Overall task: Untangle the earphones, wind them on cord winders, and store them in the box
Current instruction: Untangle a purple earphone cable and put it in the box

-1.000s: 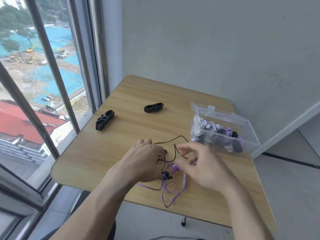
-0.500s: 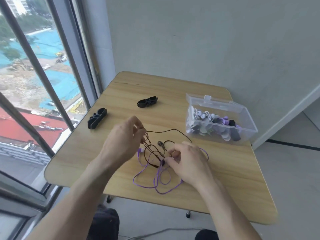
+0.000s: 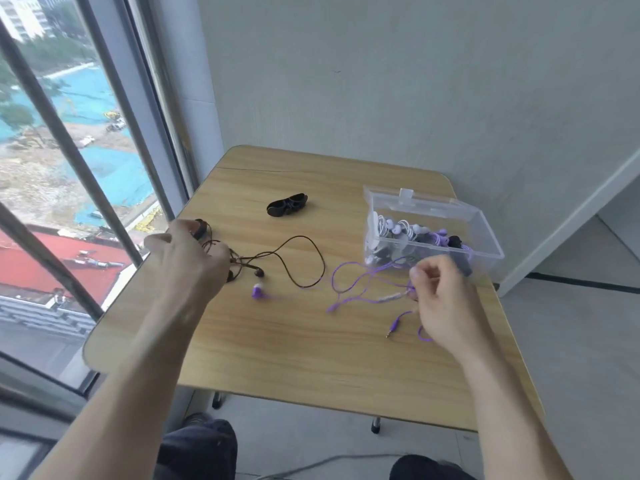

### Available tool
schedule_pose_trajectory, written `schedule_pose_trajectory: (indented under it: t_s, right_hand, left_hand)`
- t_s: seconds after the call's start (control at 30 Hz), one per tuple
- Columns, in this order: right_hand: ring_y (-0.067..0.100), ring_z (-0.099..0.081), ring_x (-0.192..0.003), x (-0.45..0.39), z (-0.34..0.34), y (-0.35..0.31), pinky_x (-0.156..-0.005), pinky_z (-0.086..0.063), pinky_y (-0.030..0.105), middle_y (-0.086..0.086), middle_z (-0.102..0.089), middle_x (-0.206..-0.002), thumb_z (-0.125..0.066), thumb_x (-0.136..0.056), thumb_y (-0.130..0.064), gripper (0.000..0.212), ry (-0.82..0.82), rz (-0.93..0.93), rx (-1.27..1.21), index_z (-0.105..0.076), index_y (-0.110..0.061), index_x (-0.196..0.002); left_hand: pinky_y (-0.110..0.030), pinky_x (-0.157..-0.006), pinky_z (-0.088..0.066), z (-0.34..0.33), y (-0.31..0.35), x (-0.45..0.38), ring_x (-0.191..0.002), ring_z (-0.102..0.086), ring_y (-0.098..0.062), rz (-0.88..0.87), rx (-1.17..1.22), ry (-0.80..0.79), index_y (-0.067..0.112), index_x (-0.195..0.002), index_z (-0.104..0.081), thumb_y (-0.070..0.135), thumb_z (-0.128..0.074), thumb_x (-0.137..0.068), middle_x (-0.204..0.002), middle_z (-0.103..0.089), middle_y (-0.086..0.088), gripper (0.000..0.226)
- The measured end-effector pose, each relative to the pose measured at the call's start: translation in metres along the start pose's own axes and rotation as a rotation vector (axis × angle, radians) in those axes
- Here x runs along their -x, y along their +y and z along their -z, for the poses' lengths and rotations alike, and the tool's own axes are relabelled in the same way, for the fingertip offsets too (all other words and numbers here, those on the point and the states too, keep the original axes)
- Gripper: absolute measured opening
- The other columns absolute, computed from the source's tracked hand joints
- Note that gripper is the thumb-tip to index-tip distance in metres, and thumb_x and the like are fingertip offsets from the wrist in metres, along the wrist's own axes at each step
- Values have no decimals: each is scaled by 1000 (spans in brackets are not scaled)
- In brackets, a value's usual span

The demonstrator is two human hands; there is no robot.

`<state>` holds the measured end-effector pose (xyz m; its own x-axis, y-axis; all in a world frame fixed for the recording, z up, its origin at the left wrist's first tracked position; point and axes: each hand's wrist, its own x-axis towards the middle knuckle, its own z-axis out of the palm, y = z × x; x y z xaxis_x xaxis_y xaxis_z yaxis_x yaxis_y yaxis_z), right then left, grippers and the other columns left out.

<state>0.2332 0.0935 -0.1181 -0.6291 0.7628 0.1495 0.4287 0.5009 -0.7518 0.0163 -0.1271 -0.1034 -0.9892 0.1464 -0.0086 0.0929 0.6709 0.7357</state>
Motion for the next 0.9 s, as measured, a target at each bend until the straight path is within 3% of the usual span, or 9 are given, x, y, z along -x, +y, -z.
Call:
schedule_pose_trajectory:
  t_s: [0.13,0.27,0.33,0.43,0.5,0.6,0.67,0.77,0.9]
  right_hand:
    - [0,-66,-65,-3,9,3,-67,-52,29,-5,-74,-96,-43,-106,-22,13,54,-74,-224,-49,-24,-94]
    - [25,-73,-84,-2,11,-4,-68,-56,40,8,-76,-99,-41,-108,-18,13,42,-46,-600,-51,-10,-106]
    - [29,-73,-81,0,11,-13,-64,-56,34,14,-76,-96,-38,-108,-13,19,-7,-58,-829,-50,1,-114]
    - [33,-73,-75,3,11,-23,-62,-57,37,18,-75,-90,-38,-108,-12,21,-58,-79,-1010,-51,0,-118]
    - [29,-70,-65,1,14,-24,-58,-56,37,15,-71,-79,-40,-107,-11,17,-16,-111,-1044,-53,-1,-110]
    - [23,-63,-54,-1,20,-23,-52,-55,34,8,-64,-65,-41,-106,-12,19,40,-161,-1075,-51,-9,-90]
    - [25,-67,-58,2,20,-26,-56,-57,34,9,-64,-67,-40,-106,-11,20,-14,-173,-1105,-49,-9,-89]
    - [38,-73,-84,11,4,-35,-73,-60,41,21,-69,-86,-38,-105,-7,13,-214,-129,-1113,-48,-4,-98]
    - [32,-70,-81,18,-13,-43,-63,-59,37,16,-71,-90,-50,-99,3,7,-317,-133,-1011,-53,-3,-102]
  left_hand:
    - [-33,-101,-30,-13,9,19,-129,-38,-30,-299,-68,-51,20,-132,-55,10,-59,-85,-140,-41,-10,48]
    - [-14,-100,-35,-30,20,48,-121,-49,-3,-703,66,-484,23,-142,-47,25,-64,-84,-132,-58,9,61]
    - [-2,-84,-36,-43,23,66,-100,-57,8,-701,78,-706,27,-138,-47,30,-70,-90,-113,-67,15,54]
    - [-22,-69,-46,-58,26,78,-74,-62,-8,-737,77,-763,26,-103,-64,31,-64,-95,-75,-64,10,10]
    - [-27,-56,-49,-57,29,75,-60,-63,-18,-664,154,-769,22,-87,-65,26,-55,-100,-64,-55,3,17]
    - [-23,-45,-46,-47,34,63,-52,-55,-17,-483,300,-676,22,-93,-66,26,-47,-103,-68,-54,-3,21]
    - [-18,-49,-44,-41,35,58,-58,-59,-19,-344,451,-670,25,-113,-62,32,-47,-103,-91,-64,-6,20]
    - [-28,-55,-39,-35,37,61,-82,-71,-29,-186,614,-951,28,-136,-51,43,-48,-100,-123,-66,-2,39]
    - [-31,-51,-42,-34,41,68,-53,-57,-24,-323,596,-1037,13,-109,-65,25,-58,-98,-76,-70,-5,18]
